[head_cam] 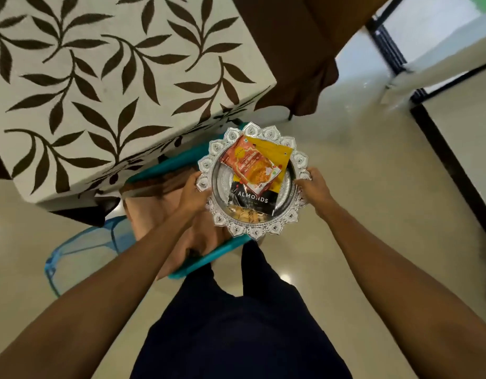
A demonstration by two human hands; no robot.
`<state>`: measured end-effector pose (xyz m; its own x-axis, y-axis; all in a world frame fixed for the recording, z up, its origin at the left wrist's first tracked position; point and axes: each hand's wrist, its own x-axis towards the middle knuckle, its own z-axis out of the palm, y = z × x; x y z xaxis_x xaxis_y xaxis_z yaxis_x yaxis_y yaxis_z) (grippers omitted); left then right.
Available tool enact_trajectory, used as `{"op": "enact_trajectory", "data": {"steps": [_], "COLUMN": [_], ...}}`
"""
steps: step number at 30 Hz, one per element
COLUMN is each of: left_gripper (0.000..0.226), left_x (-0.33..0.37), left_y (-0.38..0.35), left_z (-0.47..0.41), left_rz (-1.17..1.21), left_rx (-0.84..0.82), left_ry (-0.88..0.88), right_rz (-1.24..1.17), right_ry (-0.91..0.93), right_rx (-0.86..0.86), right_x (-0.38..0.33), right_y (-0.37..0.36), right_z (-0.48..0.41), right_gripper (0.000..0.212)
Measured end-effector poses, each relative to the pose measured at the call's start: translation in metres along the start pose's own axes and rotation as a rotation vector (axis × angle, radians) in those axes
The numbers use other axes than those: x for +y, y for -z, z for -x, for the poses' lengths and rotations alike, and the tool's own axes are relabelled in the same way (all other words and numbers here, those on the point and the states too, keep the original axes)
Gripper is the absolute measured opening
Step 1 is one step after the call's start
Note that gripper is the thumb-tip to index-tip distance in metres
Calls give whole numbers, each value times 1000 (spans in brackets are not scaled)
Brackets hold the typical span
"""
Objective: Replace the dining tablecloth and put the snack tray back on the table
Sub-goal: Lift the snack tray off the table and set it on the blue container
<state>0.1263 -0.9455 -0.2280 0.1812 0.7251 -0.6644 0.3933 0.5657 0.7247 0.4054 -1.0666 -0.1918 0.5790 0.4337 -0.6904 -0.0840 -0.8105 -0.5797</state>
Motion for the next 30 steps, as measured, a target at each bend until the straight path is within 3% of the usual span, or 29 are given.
{"op": "enact_trajectory", "data": {"steps": [8, 20, 25, 30], "left_gripper": [56, 50, 41, 27], "left_x": [-27, -30, -30, -38], "left_y": [-11, -16, 11, 70], "left_z": [-26, -23, -4, 31], "left_rz": [6, 9, -352, -429], "left_rx": [163, 221, 185, 172], "left_ry": [70, 104, 109, 58], "right_rz": [174, 227, 287, 243], "right_ry": [5, 83, 123, 131], "right_rx": [-200, -279, 13, 217], "right_x": [-14, -18, -7, -7], "right_y": [-28, -29, -25, -28], "right_z": [-73, -93, -77, -52], "right_gripper": [49, 54, 44, 32]}}
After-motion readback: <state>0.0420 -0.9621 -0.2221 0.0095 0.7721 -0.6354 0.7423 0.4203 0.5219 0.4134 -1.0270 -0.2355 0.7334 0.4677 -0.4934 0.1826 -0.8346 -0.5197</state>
